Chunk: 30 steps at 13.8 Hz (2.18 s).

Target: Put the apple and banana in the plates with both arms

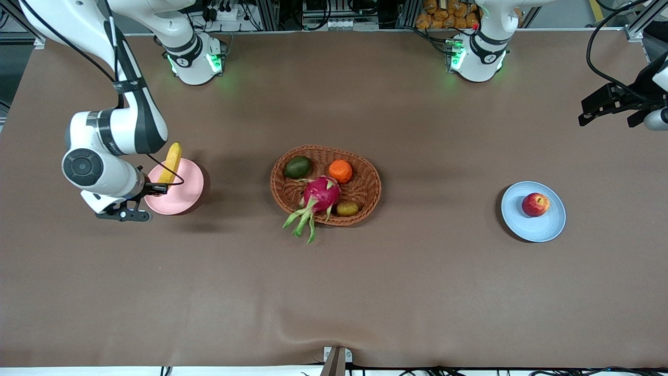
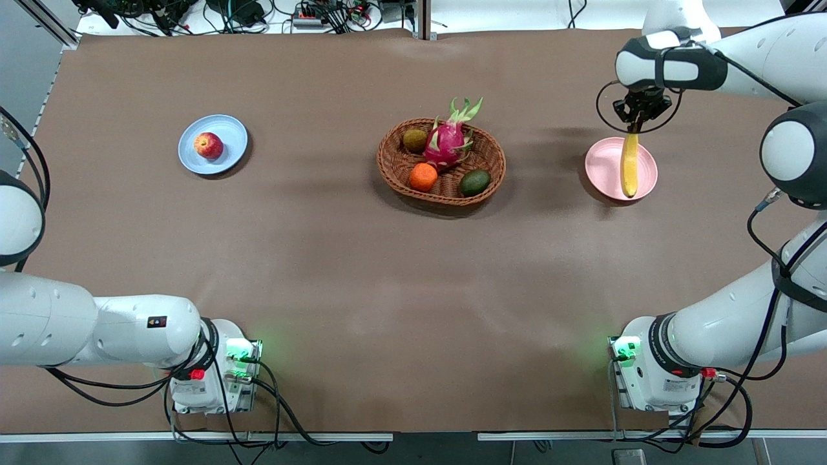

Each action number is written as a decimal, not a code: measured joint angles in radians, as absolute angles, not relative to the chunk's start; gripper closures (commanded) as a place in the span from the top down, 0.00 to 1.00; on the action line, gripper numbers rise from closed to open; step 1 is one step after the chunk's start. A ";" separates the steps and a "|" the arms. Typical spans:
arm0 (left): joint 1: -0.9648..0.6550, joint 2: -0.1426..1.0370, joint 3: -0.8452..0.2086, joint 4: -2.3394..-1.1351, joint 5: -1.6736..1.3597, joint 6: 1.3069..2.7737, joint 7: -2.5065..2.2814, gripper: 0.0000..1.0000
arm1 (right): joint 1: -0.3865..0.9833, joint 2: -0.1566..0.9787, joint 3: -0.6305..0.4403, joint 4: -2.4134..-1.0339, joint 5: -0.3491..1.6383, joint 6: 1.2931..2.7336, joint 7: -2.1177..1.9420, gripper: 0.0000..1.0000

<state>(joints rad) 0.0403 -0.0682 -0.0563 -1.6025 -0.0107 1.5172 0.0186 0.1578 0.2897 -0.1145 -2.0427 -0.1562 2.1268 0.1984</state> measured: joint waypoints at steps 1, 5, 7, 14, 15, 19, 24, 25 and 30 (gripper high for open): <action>0.040 -0.067 -0.057 -1.602 -0.011 1.517 0.019 1.00 | 0.155 0.295 -0.114 -2.045 -0.156 2.139 0.198 0.22; 0.040 -0.064 -0.058 -1.603 -0.011 1.517 0.019 1.00 | 0.145 0.309 -0.113 -2.046 -0.156 2.161 0.198 1.00; 0.040 -0.064 -0.058 -1.603 -0.011 1.517 0.019 1.00 | 0.143 0.309 -0.113 -2.028 -0.156 2.146 0.198 1.00; 0.040 -0.064 -0.058 -1.603 -0.011 1.517 0.019 1.00 | 0.143 0.223 -0.095 -1.632 -0.094 1.729 0.196 1.00; 0.040 -0.064 -0.058 -1.603 -0.011 1.517 0.019 1.00 | 0.143 0.207 -0.095 -1.564 -0.087 1.681 0.182 1.00; 0.040 -0.063 -0.058 -1.603 -0.011 1.517 0.019 1.00 | 0.127 0.185 -0.104 -1.384 -0.008 1.551 0.055 1.00; 0.040 -0.063 -0.058 -1.603 -0.011 1.517 0.019 1.00 | 0.128 0.101 -0.114 -1.332 0.013 1.380 0.007 1.00; 0.040 -0.063 -0.058 -1.603 -0.011 1.517 0.019 1.00 | 0.131 0.076 -0.114 -1.339 0.016 1.337 0.002 1.00; 0.040 -0.063 -0.059 -1.603 -0.011 1.517 0.019 1.00 | 0.090 -0.031 -0.072 -1.478 0.017 1.329 -0.036 1.00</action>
